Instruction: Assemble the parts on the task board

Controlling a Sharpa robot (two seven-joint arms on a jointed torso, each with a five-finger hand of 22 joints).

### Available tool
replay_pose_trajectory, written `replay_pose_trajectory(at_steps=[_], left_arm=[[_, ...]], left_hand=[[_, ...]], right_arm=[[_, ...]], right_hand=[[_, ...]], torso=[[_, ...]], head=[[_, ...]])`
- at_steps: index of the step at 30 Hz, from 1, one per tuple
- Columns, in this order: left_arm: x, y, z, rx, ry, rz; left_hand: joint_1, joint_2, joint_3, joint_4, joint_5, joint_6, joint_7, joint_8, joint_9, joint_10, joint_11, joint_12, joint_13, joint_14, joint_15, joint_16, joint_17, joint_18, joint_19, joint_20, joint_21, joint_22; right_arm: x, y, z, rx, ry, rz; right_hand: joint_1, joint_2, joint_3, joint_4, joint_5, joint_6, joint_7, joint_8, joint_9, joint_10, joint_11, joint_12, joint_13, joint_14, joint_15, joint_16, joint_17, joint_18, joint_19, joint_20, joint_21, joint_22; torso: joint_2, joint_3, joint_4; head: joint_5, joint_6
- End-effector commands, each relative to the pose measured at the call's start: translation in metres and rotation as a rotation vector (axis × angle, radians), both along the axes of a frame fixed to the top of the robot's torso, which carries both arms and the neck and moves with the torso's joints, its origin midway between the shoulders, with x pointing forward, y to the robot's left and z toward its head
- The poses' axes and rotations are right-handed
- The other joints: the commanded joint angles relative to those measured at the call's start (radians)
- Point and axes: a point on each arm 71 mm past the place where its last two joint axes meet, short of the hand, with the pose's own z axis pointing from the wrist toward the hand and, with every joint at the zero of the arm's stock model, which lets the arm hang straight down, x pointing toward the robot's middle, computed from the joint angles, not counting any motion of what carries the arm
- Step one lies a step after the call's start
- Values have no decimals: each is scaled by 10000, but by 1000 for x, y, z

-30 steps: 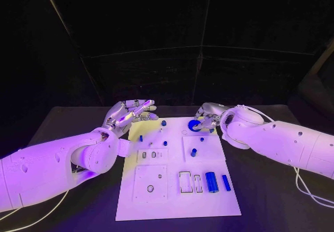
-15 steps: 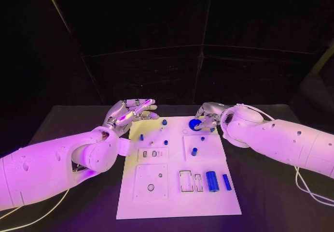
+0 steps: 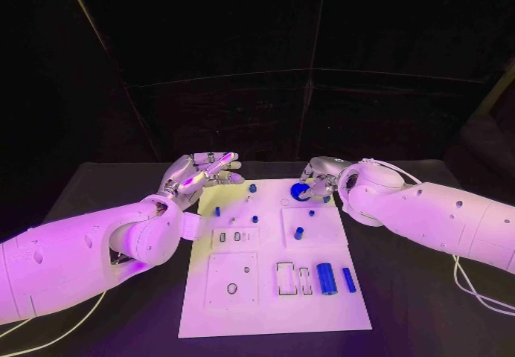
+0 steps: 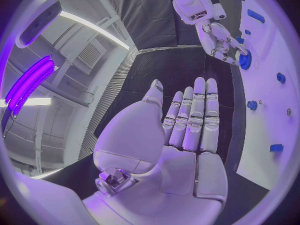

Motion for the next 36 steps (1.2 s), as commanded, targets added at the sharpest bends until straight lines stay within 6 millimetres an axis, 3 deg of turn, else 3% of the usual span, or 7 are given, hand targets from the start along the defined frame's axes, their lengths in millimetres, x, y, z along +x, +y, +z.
replay_pose_trajectory(at_steps=[1,4,16,21,26,30,36], left_arm=[[0,-1,1,-62,-54,-128],[0,-2,1,-64,-55,-131],[0,0,2,-52,-56,-101],[-1,0,2,-55,-60,-101],[-1,0,2,-55,-51,-113],[-1,-1,2,-58,-62,-109],[0,-2,2,-56,-78,-96]], left_hand=[[-5,124,11,-71,51,59,20,-53,-16,59,17,-48,5,81,-21,-58,9,69,73,3,-63,-9],[-4,126,13,-72,51,59,19,-53,-16,59,17,-49,5,81,-21,-59,10,69,74,3,-64,-10],[-1,139,18,-77,51,61,19,-55,-17,62,17,-52,5,82,-21,-63,16,69,77,3,-69,-14],[4,153,25,-82,51,65,18,-57,-17,67,16,-56,5,83,-22,-67,22,69,81,2,-73,-17],[4,154,26,-83,51,65,17,-57,-17,68,16,-56,5,83,-22,-67,23,69,81,2,-73,-18],[6,156,27,-84,50,66,16,-58,-16,69,15,-57,5,84,-22,-68,25,69,83,2,-74,-18],[6,156,27,-84,50,66,16,-58,-16,69,15,-57,5,84,-22,-68,25,69,83,2,-74,-18]], right_arm=[[-1,2,2,39,-496,105],[-2,5,7,208,-1052,182],[-17,22,18,747,-2009,767],[-28,40,22,908,-2114,1160],[-34,67,26,838,-2385,1671],[-36,88,26,729,-2534,1978],[-33,112,23,600,-2500,2222]], right_hand=[[138,287,295,-81,-87,461,-66,189,94,685,-85,117,2111,952,-139,55,2162,-75,99,-26,78,77],[213,378,500,-199,-87,744,-153,261,112,743,-160,179,2187,955,-214,62,2181,-98,159,-91,132,198],[64,297,715,-309,5,973,-214,186,76,793,-232,226,2249,966,-262,82,2230,-167,330,-163,278,526],[-98,191,735,-299,-17,970,-196,96,39,761,-224,182,2205,964,-248,78,2219,-171,338,-164,287,545],[-154,158,745,-293,-23,964,-185,62,26,748,-217,164,2187,963,-237,76,2215,-175,347,-158,295,564],[-167,150,748,-291,-29,965,-184,54,23,744,-215,159,2181,962,-233,75,2212,-177,350,-156,298,572],[-187,140,762,-293,-42,960,-181,34,16,730,-216,141,2163,960,-222,71,2202,-182,360,-151,307,593]], torso=[[-1,-5,-2],[2,-4,2],[-2,-12,-1],[-12,-16,-4],[10,3,20],[18,-11,38],[31,4,24]], head=[[6,-5],[-6,6],[35,22],[45,50],[78,82],[71,78],[113,75]])
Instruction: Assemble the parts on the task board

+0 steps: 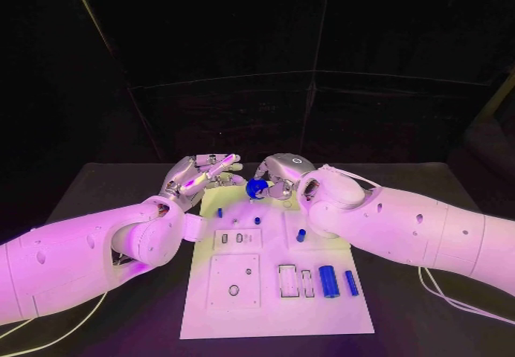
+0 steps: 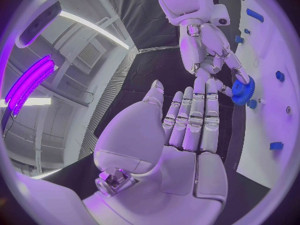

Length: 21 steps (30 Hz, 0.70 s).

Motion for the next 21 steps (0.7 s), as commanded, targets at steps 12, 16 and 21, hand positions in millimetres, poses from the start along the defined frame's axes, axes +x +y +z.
replay_pose_trajectory(at_steps=[12,16,21], left_arm=[[2,-3,1,-56,-90,-89],[2,-3,1,-52,-94,-79],[2,-3,1,-52,-97,-76]], left_hand=[[-3,81,0,-58,50,67,16,-58,-17,69,15,-57,5,48,13,-69,10,68,83,2,-35,-10],[-3,81,0,-58,50,67,16,-58,-17,69,15,-57,5,48,13,-69,10,68,83,2,-35,-10],[-3,81,0,-58,50,67,16,-58,-17,69,15,-57,5,48,13,-69,10,68,83,2,-35,-10]], right_arm=[[7,23,-12,-675,16,114],[7,25,-14,-863,173,150],[7,27,-17,-1028,314,185]], right_hand=[[-145,-49,122,-9,-67,395,-182,-97,-22,704,-15,-80,2131,966,5,28,2180,-184,92,27,65,128],[-169,-69,130,-12,-81,388,-172,-119,-29,702,-6,-82,2130,966,14,29,2183,-184,90,35,64,127],[-193,-87,137,-13,-100,386,-165,-137,-34,697,1,-89,2124,966,22,28,2180,-183,88,42,63,124]], torso=[[0,13,-21],[-4,16,-26],[1,17,-29]], head=[[76,-112],[81,-119],[90,-126]])
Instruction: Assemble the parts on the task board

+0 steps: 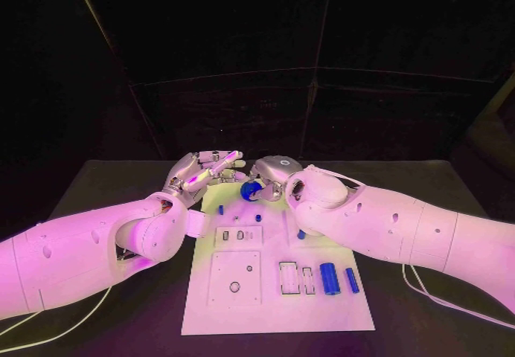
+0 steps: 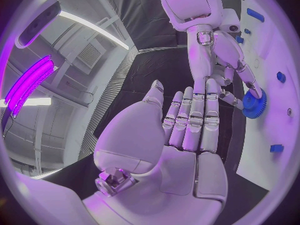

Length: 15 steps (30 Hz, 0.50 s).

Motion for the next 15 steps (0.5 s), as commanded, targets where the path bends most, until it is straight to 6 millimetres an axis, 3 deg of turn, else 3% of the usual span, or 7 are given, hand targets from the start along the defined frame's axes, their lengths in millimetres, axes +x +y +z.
replay_pose_trajectory(at_steps=[1,15], left_arm=[[0,-1,2,-54,-91,-77],[1,0,2,-41,-86,-55]], left_hand=[[-4,81,0,-58,50,66,16,-58,-17,69,15,-57,4,48,13,-69,12,68,83,2,-35,-12],[-4,81,0,-58,50,66,16,-58,-17,69,15,-57,4,48,13,-69,12,68,83,2,-35,-12]], right_arm=[[0,2,-2,-362,152,108],[2,1,-6,-640,398,61]], right_hand=[[-95,16,61,14,-49,235,-171,-8,18,688,3,-62,2114,964,22,24,2173,-184,53,9,63,126],[-335,-223,79,9,-78,-77,-38,-322,-53,526,116,-260,1919,955,139,10,2138,-184,41,113,58,124]], torso=[[3,4,1],[0,-5,-2]], head=[[15,-16],[35,-56]])
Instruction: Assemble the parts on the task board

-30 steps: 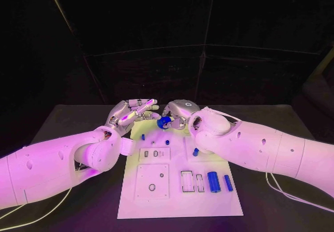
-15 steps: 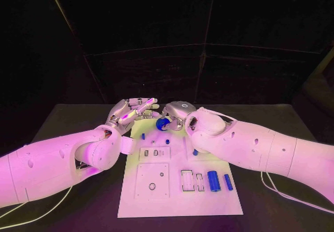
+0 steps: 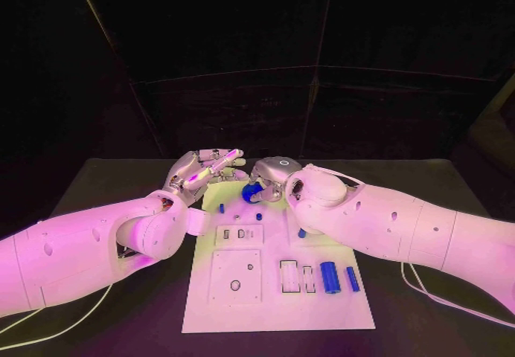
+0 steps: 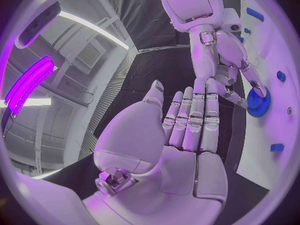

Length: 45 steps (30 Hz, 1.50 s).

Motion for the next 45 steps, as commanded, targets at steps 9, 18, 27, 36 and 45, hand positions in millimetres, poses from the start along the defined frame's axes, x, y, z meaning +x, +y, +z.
replay_pose_trajectory(at_steps=[9,18,27,36,45], left_arm=[[0,1,2,-33,-74,-50],[0,0,2,-28,-62,-51],[1,1,2,-22,-58,-41],[1,1,1,-16,-57,-31],[2,3,1,-3,-64,10]], left_hand=[[2,93,3,-74,46,76,13,-62,-17,83,12,-67,4,51,11,-81,30,68,93,1,-47,-22],[8,94,5,-81,46,76,13,-64,-17,83,11,-69,4,51,11,-83,33,68,95,0,-50,-24],[11,94,6,-84,47,76,13,-64,-17,83,11,-70,3,51,11,-84,34,68,96,0,-50,-25],[25,99,13,-98,48,75,12,-68,-18,83,11,-77,2,51,10,-89,40,68,99,0,-55,-28],[32,105,18,-106,49,75,13,-71,-18,83,12,-82,1,52,10,-93,45,68,102,-1,-58,-31]], right_arm=[[3,-2,-5,-374,373,-130],[3,-2,-8,-625,733,-155],[2,-3,-8,-600,731,-143],[2,-5,-6,-451,617,-172],[-2,-31,8,1783,-273,37]], right_hand=[[-611,-143,-72,258,-210,-930,112,-558,-27,254,184,-335,1665,954,191,10,2138,-178,-24,213,42,101],[-1355,-249,-582,891,-310,-999,153,-576,9,209,231,-381,1626,964,240,30,2186,-175,-32,265,42,100],[-1317,-253,-608,903,-305,-933,150,-541,27,220,230,-367,1641,964,241,32,2191,-177,-25,269,48,114],[-1283,-244,-606,896,-299,-928,149,-540,28,219,229,-369,1640,966,241,36,2201,-177,-25,270,49,115],[-1212,-150,-656,1018,61,-945,170,-552,29,218,242,-374,1640,956,250,20,2159,-175,-32,278,44,103]], torso=[[5,-4,-3],[4,1,-5],[7,2,-5],[8,1,0],[-10,5,-34]], head=[[10,-7],[-1,-36],[-5,-43],[-17,-38],[-37,20]])
